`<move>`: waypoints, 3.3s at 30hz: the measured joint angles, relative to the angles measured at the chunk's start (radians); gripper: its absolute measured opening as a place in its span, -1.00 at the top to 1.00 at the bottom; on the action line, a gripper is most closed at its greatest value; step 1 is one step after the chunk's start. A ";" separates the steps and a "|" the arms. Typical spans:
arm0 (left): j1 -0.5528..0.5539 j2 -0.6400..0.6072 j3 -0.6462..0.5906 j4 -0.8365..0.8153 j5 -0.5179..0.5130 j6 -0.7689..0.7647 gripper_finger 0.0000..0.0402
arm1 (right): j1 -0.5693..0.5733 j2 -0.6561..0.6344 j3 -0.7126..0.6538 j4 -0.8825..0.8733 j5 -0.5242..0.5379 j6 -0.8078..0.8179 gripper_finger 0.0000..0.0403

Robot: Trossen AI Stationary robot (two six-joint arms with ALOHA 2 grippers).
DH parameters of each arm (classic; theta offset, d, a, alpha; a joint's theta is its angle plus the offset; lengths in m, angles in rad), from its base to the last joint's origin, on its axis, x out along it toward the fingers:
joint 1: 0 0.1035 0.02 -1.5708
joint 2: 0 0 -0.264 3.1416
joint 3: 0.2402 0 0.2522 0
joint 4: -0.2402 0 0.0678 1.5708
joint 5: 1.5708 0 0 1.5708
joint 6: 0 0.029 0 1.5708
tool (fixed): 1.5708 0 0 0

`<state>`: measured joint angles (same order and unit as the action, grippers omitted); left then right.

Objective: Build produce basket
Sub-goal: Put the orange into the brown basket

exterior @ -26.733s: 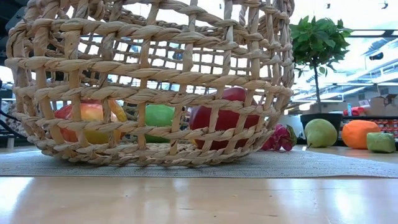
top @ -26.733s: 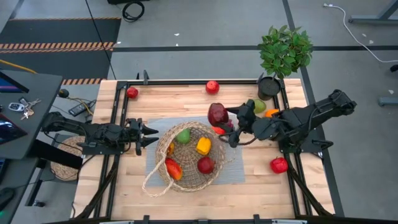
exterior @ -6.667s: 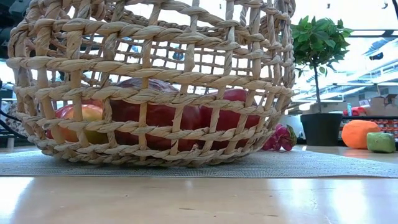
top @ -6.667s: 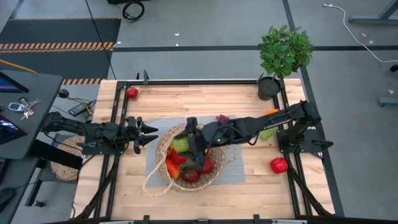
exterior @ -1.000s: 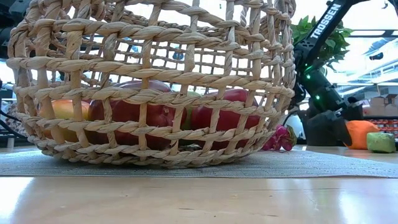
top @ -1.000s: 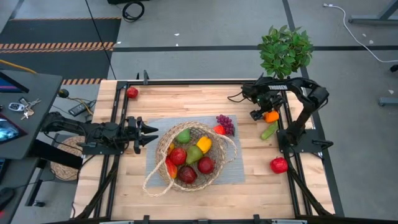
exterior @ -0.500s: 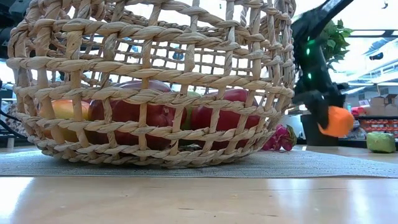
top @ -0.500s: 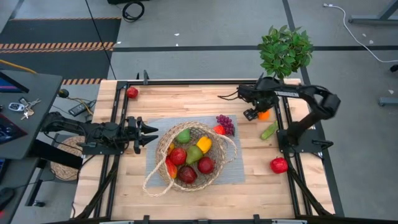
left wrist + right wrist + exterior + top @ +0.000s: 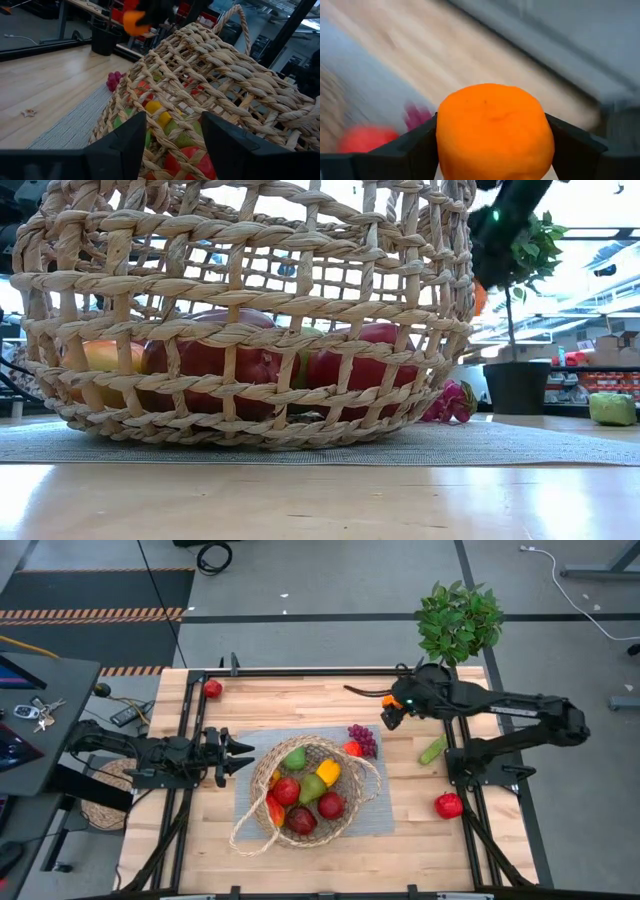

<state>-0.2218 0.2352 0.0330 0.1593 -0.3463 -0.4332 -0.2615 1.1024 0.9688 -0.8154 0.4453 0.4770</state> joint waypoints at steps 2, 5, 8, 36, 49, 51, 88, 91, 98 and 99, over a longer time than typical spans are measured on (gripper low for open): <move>0.000 0.000 0.000 0.000 0.000 0.000 0.01 | 0.039 -0.031 0.000 0.117 0.050 -0.064 -0.52; 0.000 0.000 0.000 0.000 0.000 0.000 0.03 | 0.084 -0.052 0.000 0.308 0.086 -0.192 -0.52; 0.000 0.000 0.000 0.000 0.000 0.000 0.04 | 0.113 -0.042 0.000 0.512 0.086 -0.319 -0.52; 0.000 0.000 0.000 0.000 0.000 0.000 0.03 | 0.301 0.135 -0.081 1.463 -0.391 -0.721 -0.53; 0.000 0.000 0.000 0.000 0.000 0.000 0.02 | 0.427 0.234 -0.072 1.465 -0.363 -1.132 -0.53; 0.000 0.000 0.000 0.000 0.000 0.000 0.02 | 0.460 0.278 -0.051 1.468 -0.261 -1.249 -0.53; 0.000 0.000 0.000 -0.001 0.000 0.000 0.04 | 0.503 0.598 0.113 1.640 -0.178 -1.551 -0.53; 0.000 0.000 0.000 -0.001 0.000 0.000 0.03 | 0.499 0.598 0.113 1.675 -0.181 -1.382 -0.53; 0.000 0.000 0.000 -0.001 0.000 0.000 0.03 | 0.504 0.544 0.112 1.688 -0.117 -1.035 -0.53; 0.000 0.000 0.000 -0.001 0.000 0.000 0.04 | 0.504 0.527 0.113 1.688 -0.111 -0.995 -0.53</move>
<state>-0.2221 0.2356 0.0326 0.1585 -0.3462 -0.4330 0.2426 1.6299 1.0813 0.8730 0.3344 -0.5175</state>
